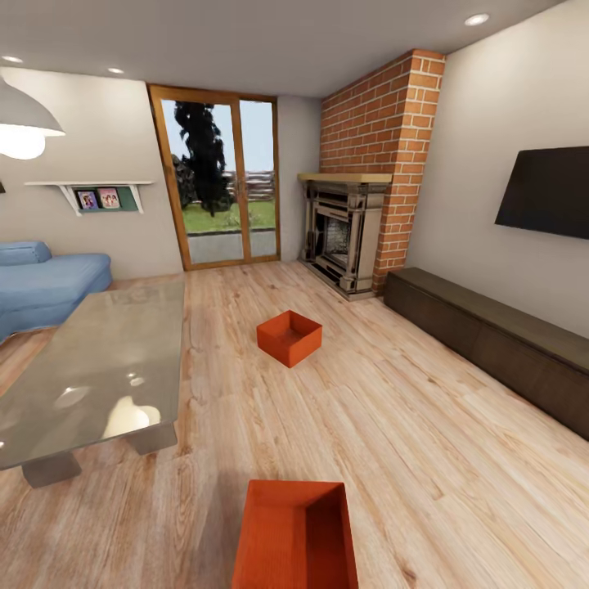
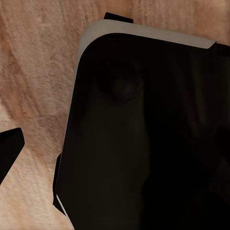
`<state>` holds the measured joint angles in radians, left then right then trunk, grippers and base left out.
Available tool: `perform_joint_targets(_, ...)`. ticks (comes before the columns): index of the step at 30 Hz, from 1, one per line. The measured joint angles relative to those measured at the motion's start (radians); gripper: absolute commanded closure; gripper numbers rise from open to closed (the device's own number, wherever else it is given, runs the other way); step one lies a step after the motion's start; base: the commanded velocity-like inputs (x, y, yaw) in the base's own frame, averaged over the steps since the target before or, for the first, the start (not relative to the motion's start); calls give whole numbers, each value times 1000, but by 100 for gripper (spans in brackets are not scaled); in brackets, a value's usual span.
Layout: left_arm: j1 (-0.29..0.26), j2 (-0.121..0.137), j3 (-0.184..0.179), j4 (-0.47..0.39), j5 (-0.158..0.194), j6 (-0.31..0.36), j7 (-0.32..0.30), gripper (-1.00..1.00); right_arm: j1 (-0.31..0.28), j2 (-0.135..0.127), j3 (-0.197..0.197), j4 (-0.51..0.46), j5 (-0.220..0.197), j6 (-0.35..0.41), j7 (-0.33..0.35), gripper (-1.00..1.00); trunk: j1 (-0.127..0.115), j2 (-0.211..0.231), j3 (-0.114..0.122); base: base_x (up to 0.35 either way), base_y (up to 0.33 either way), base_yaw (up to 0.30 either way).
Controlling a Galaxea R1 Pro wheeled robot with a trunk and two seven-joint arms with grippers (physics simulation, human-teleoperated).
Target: Move the two storage containers from the living room to the garage. In the garage, place one container on the floor and stack the other container on top of it (either order is fine).
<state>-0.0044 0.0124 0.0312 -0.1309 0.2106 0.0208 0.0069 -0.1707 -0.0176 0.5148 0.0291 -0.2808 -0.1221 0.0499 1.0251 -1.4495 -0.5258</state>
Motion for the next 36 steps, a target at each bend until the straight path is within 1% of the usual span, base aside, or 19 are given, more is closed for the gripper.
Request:
perform_joint_targets(10, 0, 2, -5, 1, -4, 0, 0, -100, 0, -1, -1, 0, 0, -1, 0, -100, 0, 0, -13, 0, 0, 0)
perform_joint_targets(17, 0, 9, -7, 13, -9, 0, 0, -100, 0, 0, -2, 0, 0, -1, 0, -100, 0, 0, -25, 0, 0, 0)
perform_joint_targets(29, 0, 5, -9, 10, -12, 0, 0, -100, 0, 2, -2, 0, -1, -1, -1, -100, 0, 0, -44, 0, 0, 0)
perform_joint_targets(36, 0, 8, -10, 13, -12, 0, 0, -100, 0, 2, 1, 0, 1, -1, 0, -100, 0, 0, -56, 0, 0, 0)
